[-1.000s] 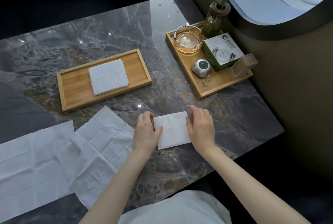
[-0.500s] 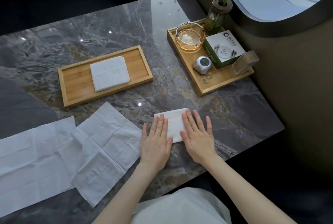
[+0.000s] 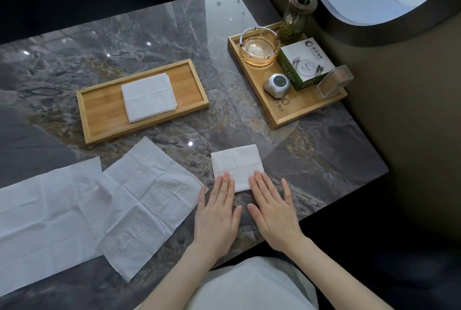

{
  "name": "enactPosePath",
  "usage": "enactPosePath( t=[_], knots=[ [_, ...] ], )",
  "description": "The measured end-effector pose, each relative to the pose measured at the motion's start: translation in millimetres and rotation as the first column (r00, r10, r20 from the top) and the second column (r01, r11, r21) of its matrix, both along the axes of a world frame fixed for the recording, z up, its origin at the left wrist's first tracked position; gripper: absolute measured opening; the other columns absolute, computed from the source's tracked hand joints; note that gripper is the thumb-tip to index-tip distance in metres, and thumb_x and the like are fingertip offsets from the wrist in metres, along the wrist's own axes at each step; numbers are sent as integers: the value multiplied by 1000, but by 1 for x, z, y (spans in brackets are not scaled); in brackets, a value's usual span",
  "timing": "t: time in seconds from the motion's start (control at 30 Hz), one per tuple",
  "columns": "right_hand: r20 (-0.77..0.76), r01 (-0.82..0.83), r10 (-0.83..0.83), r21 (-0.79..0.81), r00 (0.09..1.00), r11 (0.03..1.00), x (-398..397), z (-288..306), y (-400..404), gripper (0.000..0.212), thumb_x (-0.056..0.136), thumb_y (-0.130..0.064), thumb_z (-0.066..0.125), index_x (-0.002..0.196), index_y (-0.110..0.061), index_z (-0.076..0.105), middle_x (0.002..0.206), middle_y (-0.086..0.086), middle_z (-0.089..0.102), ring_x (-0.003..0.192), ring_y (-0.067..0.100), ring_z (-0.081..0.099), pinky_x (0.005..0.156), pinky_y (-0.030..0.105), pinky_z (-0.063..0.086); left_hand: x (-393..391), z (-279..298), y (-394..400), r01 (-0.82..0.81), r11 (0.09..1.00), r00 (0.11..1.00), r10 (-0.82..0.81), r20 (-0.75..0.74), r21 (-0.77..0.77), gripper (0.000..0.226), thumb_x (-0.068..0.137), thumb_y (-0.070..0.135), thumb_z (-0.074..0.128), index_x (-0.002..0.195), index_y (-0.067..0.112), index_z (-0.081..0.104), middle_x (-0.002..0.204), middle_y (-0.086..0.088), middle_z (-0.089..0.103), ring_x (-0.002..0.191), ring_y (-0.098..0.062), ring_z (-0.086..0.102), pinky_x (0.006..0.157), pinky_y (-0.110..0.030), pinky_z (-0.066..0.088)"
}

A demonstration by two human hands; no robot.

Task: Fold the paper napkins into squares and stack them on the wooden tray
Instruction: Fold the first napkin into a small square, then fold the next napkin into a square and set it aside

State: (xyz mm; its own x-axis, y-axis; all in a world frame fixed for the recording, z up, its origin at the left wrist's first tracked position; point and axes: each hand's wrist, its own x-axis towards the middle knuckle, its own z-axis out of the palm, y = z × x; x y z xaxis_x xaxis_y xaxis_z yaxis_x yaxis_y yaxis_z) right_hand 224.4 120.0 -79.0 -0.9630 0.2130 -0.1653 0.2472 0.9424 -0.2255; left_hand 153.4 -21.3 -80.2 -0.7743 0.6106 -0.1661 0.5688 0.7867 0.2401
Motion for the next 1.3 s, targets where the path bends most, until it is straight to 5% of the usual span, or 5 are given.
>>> enactPosePath(
  t=[0.37,0.57,0.87,1.13,1.3],
  knots=[
    [-8,-32,32,11,999,999,-30,-4,31,58,97,-46,5,144,-16,22,151,-1,22,140,1,-1,112,41,-3,-25,5,25,15,999,1000,-14,4,-29,57,88,41,28,133,9,40,140,-6,46,130,-18,42,109,-45,18],
    [-67,-30,31,24,997,999,-53,5,43,57,97,-44,11,139,-16,38,146,1,39,137,8,25,110,38,-4,-46,15,37,41,999,982,-35,186,-25,61,89,45,2,142,16,-7,155,0,-5,141,-12,-10,111,-42,-10],
    [-345,73,-75,-20,936,997,-91,31,6,21,81,-12,63,101,-11,65,106,7,68,104,25,58,96,38,27,-81,53,-7,-203,850,969,104,223,486,21,90,16,49,103,11,64,102,-7,69,94,-22,61,84,-35,49],
    [-326,-10,-103,-327,940,945,-100,34,-73,9,79,-11,69,88,-10,67,82,5,67,73,22,60,67,33,45,-121,64,-93,-369,776,929,321,183,511,14,85,10,58,95,10,68,93,-6,71,82,-15,61,70,-24,45],
    [-258,73,-129,-214,957,974,-92,22,-94,19,74,-20,75,86,-9,65,83,7,66,73,25,59,63,32,42,-142,44,-116,-375,841,926,360,114,390,29,86,15,57,114,10,60,121,-10,60,114,-24,50,96,-35,40]
  ],
)
